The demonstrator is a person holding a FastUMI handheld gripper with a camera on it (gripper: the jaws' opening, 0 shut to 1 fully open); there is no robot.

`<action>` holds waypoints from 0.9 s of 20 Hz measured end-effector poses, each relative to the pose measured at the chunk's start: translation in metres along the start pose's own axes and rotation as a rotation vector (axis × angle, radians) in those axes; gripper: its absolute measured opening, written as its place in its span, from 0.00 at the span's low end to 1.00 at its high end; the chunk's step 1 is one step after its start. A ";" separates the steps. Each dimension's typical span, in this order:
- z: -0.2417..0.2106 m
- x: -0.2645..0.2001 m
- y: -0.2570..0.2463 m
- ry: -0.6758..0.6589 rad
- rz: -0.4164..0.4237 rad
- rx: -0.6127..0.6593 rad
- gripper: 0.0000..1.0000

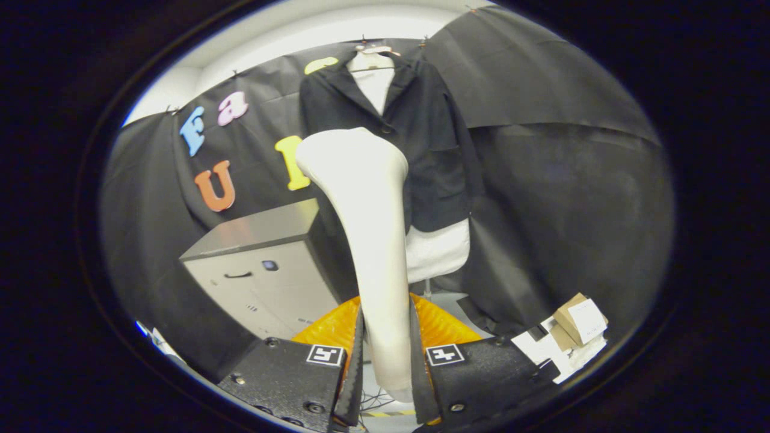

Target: Iron the clothes twice with a garment steamer, once on the left side and once on the right side.

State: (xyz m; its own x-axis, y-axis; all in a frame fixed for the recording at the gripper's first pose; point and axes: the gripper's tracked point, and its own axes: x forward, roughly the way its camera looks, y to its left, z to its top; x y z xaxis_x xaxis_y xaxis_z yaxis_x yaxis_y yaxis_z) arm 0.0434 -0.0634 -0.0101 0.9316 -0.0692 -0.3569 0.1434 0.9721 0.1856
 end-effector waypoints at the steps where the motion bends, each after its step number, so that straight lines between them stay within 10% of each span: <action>1: -0.007 -0.013 0.015 -0.007 0.015 -0.014 0.37; 18: -0.108 -0.092 0.085 0.023 0.124 -0.199 0.37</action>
